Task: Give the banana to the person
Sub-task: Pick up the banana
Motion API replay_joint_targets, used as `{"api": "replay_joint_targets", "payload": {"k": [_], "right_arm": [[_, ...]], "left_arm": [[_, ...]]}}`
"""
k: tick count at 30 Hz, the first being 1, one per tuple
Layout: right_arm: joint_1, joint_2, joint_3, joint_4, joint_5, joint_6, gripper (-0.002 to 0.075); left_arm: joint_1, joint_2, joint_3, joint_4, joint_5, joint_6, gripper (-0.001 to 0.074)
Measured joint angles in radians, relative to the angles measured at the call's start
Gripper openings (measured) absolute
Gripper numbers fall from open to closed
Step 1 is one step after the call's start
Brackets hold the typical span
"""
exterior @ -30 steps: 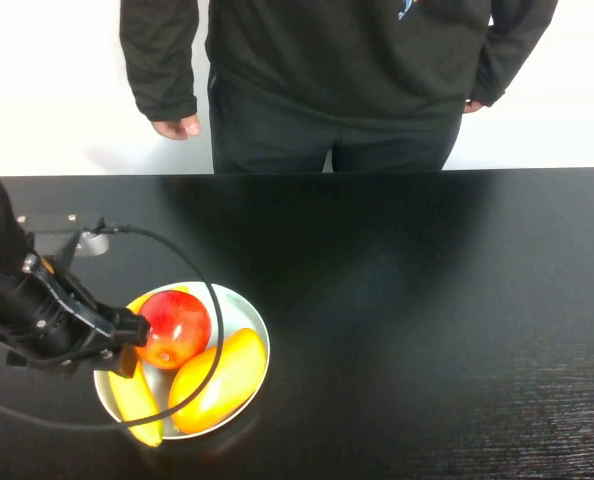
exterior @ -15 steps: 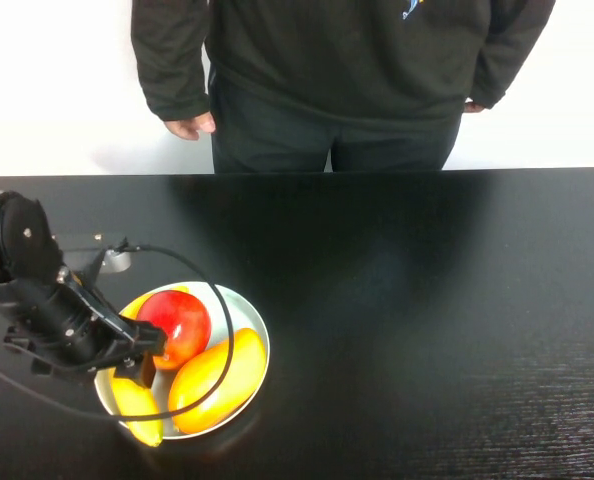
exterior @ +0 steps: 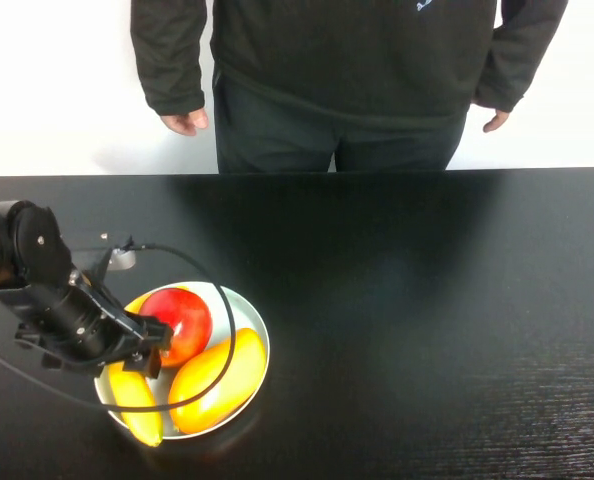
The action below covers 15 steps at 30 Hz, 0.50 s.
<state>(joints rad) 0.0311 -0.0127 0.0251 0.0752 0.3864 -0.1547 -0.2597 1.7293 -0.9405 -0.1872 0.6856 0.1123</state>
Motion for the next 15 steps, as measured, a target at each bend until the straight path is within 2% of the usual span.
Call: {"api": "replay_joint_targets", "payload": {"k": [15], "right_arm": [[0.0, 0.0, 0.0, 0.0, 0.0, 0.0, -0.0011]], "left_arm": [[0.0, 0.0, 0.0, 0.002, -0.055, 0.0, 0.0484]]}}
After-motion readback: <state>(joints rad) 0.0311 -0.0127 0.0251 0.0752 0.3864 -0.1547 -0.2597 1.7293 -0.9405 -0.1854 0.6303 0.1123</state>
